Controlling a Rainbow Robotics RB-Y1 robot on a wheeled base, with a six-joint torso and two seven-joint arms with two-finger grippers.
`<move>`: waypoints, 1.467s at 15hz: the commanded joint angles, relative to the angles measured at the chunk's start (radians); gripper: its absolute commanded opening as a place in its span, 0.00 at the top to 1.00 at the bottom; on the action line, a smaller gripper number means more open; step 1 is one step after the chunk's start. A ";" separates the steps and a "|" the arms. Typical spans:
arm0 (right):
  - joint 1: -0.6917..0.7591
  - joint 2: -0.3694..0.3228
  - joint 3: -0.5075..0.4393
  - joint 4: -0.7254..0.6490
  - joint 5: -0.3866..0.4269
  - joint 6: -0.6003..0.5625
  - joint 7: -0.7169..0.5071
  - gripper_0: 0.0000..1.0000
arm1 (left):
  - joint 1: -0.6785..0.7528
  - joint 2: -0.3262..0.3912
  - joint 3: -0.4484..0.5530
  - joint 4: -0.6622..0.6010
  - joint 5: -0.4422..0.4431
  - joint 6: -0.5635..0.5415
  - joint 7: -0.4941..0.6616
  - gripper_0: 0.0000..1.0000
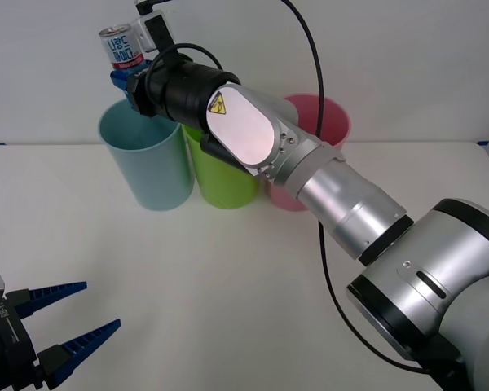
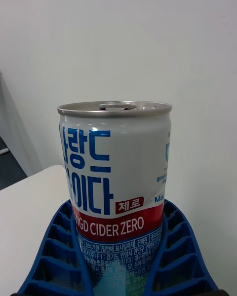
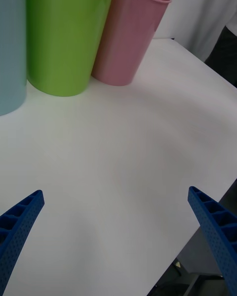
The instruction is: Put cans in the blue bin and PET bottles in the pink bin and trash in the green bin.
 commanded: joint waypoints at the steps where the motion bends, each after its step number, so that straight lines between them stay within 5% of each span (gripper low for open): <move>1: -0.032 0.018 0.000 0.052 0.016 0.000 -0.007 1.00 | 0.000 0.000 0.000 0.000 0.000 0.000 0.000 0.00; 10: -0.063 0.018 0.000 0.099 0.040 0.000 -0.043 0.98 | 0.000 0.000 0.000 0.000 0.000 0.000 0.000 0.00; 11: -0.063 0.018 0.000 0.101 0.040 0.002 -0.049 0.41 | 0.000 0.000 0.000 0.000 0.000 0.000 0.000 0.00; 13: -0.063 0.018 0.001 0.101 0.040 0.010 -0.052 0.15 | 0.000 0.000 0.000 0.000 0.000 0.000 0.000 0.00; 16: -0.063 0.018 0.005 0.101 0.040 0.013 -0.052 0.03 | 0.000 0.000 0.000 0.000 0.000 0.000 0.000 0.00; 22: -0.063 0.018 0.005 0.099 0.036 0.011 -0.052 0.00 | 0.000 0.000 0.000 0.000 0.000 0.000 0.000 0.00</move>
